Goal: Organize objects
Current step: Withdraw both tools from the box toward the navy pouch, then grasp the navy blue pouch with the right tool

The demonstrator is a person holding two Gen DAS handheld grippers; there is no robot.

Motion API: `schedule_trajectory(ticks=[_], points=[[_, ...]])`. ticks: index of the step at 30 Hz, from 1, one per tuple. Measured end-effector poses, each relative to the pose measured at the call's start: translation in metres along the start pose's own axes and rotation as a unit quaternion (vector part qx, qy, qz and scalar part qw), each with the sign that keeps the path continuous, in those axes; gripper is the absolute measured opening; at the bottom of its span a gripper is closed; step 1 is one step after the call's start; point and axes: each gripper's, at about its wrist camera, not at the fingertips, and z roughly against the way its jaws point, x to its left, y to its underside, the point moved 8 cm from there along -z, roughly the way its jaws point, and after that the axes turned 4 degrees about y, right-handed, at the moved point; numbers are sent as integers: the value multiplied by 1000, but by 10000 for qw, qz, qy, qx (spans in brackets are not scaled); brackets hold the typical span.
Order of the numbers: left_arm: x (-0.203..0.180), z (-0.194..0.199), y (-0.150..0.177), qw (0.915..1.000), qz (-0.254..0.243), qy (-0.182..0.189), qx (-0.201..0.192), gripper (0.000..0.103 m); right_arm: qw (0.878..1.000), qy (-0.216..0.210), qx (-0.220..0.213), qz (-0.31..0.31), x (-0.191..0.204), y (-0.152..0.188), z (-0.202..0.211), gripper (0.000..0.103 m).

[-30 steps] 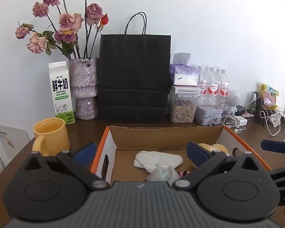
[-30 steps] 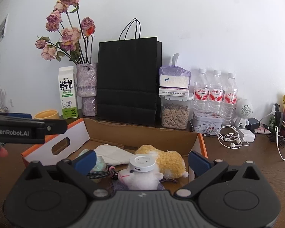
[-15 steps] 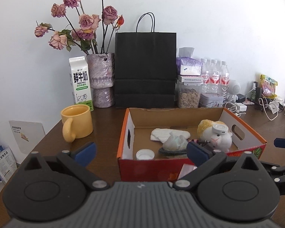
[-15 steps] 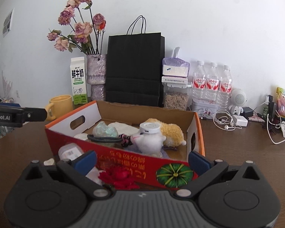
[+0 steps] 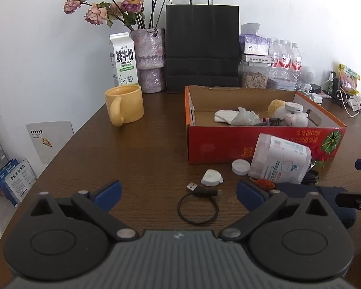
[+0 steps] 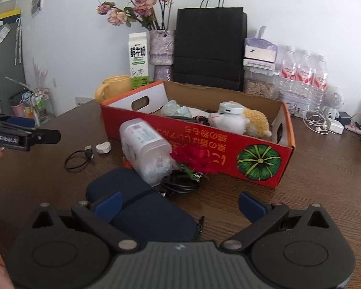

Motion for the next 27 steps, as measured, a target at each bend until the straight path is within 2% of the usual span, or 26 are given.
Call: schedule_trajectory(ticks=[6, 10, 15, 21, 26, 27], points=[[4, 8, 12, 9999, 28, 44, 94, 103, 9977, -433, 421, 297, 16, 4, -21, 103], [9, 13, 17, 9999, 78, 21, 125, 103, 9918, -897, 763, 499, 29, 9, -37, 103], [13, 16, 24, 9998, 112, 18, 166, 103, 9875, -1231, 858, 483, 34, 10, -42, 100], [16, 12, 28, 9995, 189, 29, 232, 103, 9871, -1284, 771, 561, 37, 14, -34, 89], [13, 11, 31, 9994, 201, 71, 264, 103, 9880, -1296, 618, 560, 42, 17, -22, 71], [13, 11, 31, 9994, 198, 75, 267, 103, 9887, -1267, 561, 564, 44, 17, -19, 70]])
